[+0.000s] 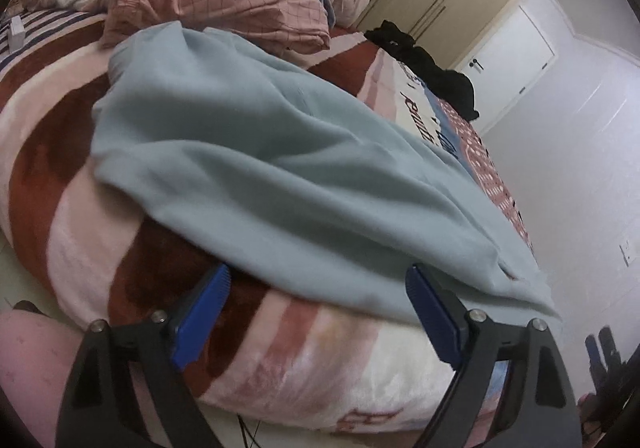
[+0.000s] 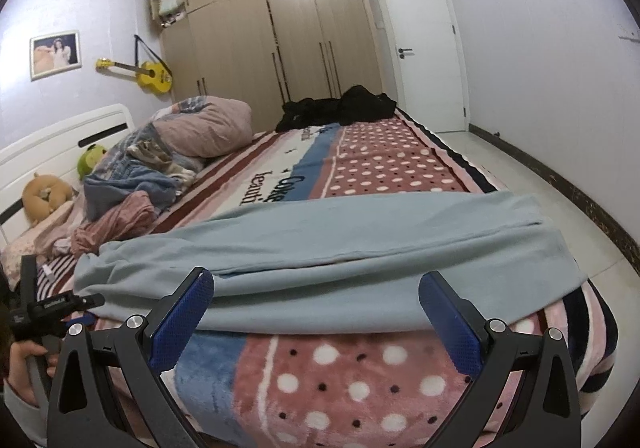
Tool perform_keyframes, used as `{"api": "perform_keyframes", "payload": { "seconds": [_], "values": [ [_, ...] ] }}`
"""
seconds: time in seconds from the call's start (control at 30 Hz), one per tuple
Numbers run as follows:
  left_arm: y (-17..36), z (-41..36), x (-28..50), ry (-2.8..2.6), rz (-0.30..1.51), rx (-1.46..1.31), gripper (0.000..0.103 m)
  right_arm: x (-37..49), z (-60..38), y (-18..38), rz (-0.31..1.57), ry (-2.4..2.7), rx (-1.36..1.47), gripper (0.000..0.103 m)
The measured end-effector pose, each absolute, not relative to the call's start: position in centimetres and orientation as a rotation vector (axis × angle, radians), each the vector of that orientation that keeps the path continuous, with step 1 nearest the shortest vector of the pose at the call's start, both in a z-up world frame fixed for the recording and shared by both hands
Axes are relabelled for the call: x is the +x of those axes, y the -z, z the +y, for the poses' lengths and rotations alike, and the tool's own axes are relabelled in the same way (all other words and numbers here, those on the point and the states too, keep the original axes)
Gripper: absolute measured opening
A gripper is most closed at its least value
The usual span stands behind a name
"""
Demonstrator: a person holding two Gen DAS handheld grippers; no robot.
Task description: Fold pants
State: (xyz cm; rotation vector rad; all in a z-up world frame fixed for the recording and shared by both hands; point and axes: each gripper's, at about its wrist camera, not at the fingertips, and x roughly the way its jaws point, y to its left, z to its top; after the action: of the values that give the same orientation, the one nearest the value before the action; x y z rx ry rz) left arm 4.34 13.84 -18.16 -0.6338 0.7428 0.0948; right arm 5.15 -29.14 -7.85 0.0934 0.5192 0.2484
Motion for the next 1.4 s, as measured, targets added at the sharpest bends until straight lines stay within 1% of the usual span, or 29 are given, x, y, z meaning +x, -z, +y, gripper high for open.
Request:
{"api": "perform_keyframes", "payload": {
  "seconds": [0.07,0.1,0.13,0.17,0.23,0.27,0.3,0.5,0.63,0.7,0.73,0.87,0.9,0.93,0.97,1.0,1.03,1.07,1.1,1.17,1.23,1.4],
  "values": [
    [18.1,14.1,4.8,-0.113,0.727,-0.64,0.079,5.2,-29.9,8.2,0.533,-0.228,0.106,0.102],
    [18.1,14.5,5.1,-0.128,0.717,-0.646,0.066,5.3,-30.3,8.3,0.537,-0.217,0.113,0.102],
    [18.0,14.8,5.5,-0.138,0.711,-0.657,0.049,5.2,-30.8,8.4,0.542,-0.205,0.122,0.102],
    [17.9,15.2,5.6,-0.141,0.708,-0.672,0.042,5.3,-31.3,8.6,0.548,-0.192,0.135,0.102],
    [17.8,15.6,6.0,-0.134,0.71,-0.697,0.015,5.3,-32.8,9.0,0.56,-0.159,0.166,0.102],
    [17.6,15.5,6.0,-0.129,0.707,-0.689,0.009,5.4,-33.5,9.2,0.566,-0.142,0.18,0.102],
    [17.4,15.5,6.1,-0.132,0.695,-0.676,0.007,5.5,-34.5,9.5,0.574,-0.117,0.195,0.102],
    [14.3,15.6,4.7,-0.17,0.592,-0.591,0.005,5.9,-40.6,12.0,0.656,0.01,0.33,0.103],
    [13.0,16.2,3.7,-0.211,0.558,-0.56,0.005,6.6,-43.5,13.6,0.681,0.025,0.391,0.102],
    [12.5,16.6,3.2,-0.236,0.543,-0.539,0.005,7.4,-44.8,14.2,0.688,0.028,0.424,0.098],
    [12.4,16.7,3.2,-0.239,0.542,-0.532,0.005,7.8,-45.3,14.6,0.692,0.028,0.449,0.092],
    [12.2,16.3,3.4,-0.208,0.571,-0.494,0.005,8.9,-46.3,15.0,0.666,0.037,0.493,0.09],
    [12.3,16.1,3.4,-0.203,0.572,-0.484,0.005,9.2,-46.0,14.9,0.663,0.042,0.485,0.088],
    [12.3,15.9,3.5,-0.197,0.576,-0.484,0.005,9.6,-45.7,14.7,0.662,0.059,0.467,0.076],
    [12.5,16.0,3.5,-0.193,0.581,-0.491,0.005,9.8,-45.6,14.6,0.664,0.076,0.447,0.061],
    [12.6,15.8,3.6,-0.192,0.587,-0.493,0.005,10.1,-45.4,14.5,0.668,0.095,0.415,0.054],
    [12.8,15.9,3.6,-0.191,0.597,-0.494,0.005,10.4,-45.3,14.4,0.671,0.105,0.392,0.035],
    [13.0,15.8,3.6,-0.191,0.605,-0.492,0.005,10.6,-45.3,14.3,0.671,0.112,0.385,0.011],
    [13.1,15.9,3.7,-0.188,0.616,-0.487,0.005,10.7,-45.4,14.0,0.666,0.116,0.387,0.003],
    [13.2,16.0,3.5,-0.179,0.63,-0.482,0.005,10.3,-45.8,13.3,0.628,0.106,0.403,0.002],
    [13.4,16.0,3.4,-0.172,0.645,-0.472,0.005,9.8,-45.8,12.1,0.583,0.159,0.347,0.0],
    [13.6,15.8,2.7,-0.121,0.675,-0.467,0.005,9.0,-46.8,9.0,0.522,0.221,0.275,0.0]
  ]
}}
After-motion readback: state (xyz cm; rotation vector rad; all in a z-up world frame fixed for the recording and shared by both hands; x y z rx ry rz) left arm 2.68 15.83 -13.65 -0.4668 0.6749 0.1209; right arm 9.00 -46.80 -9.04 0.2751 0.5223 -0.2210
